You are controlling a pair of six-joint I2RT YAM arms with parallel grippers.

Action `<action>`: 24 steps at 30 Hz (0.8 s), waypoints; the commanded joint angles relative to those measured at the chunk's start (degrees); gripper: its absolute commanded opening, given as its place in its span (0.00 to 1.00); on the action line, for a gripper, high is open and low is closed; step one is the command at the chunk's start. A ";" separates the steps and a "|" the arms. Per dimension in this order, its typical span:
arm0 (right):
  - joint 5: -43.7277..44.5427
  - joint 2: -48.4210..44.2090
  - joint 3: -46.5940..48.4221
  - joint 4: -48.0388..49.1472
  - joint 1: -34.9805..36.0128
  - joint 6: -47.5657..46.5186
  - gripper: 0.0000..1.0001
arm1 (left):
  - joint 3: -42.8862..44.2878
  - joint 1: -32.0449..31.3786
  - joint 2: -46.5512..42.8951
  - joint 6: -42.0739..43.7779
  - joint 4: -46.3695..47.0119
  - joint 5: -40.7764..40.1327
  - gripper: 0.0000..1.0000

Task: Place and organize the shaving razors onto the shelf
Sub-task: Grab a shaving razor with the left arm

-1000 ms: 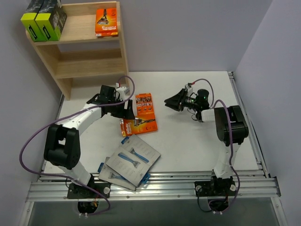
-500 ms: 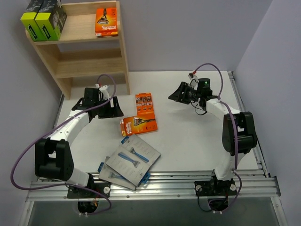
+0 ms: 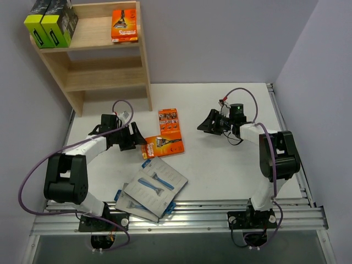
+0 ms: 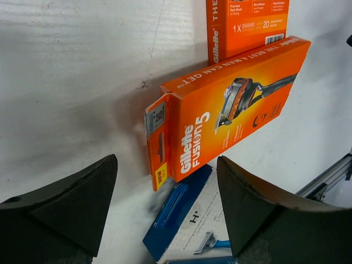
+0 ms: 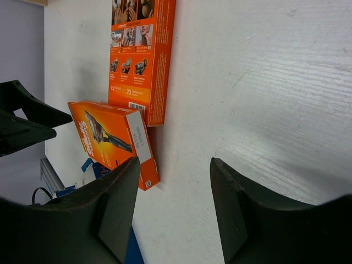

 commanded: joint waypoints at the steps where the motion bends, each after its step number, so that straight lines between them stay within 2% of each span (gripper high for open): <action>1: -1.54 -0.65 -0.09 3.10 0.21 -0.57 0.50 | -0.49 0.08 1.42 -3.13 7.62 2.38 0.81; 17: -2.07 -0.30 -0.35 2.93 0.21 -0.83 0.49 | -0.58 -4.75 9.33 -8.75 21.60 1.32 0.79; 21: -2.07 -0.65 -0.44 2.32 0.21 -1.27 0.49 | -1.02 -4.75 10.48 -9.11 22.92 2.11 0.70; 22: -2.07 -0.74 -0.44 2.23 0.12 -1.36 0.49 | -0.67 -4.75 10.57 -8.93 22.31 2.29 0.63; 24: -2.07 -0.83 -0.35 1.70 0.21 -1.54 0.49 | -0.49 -4.49 10.39 -8.41 21.26 2.03 0.54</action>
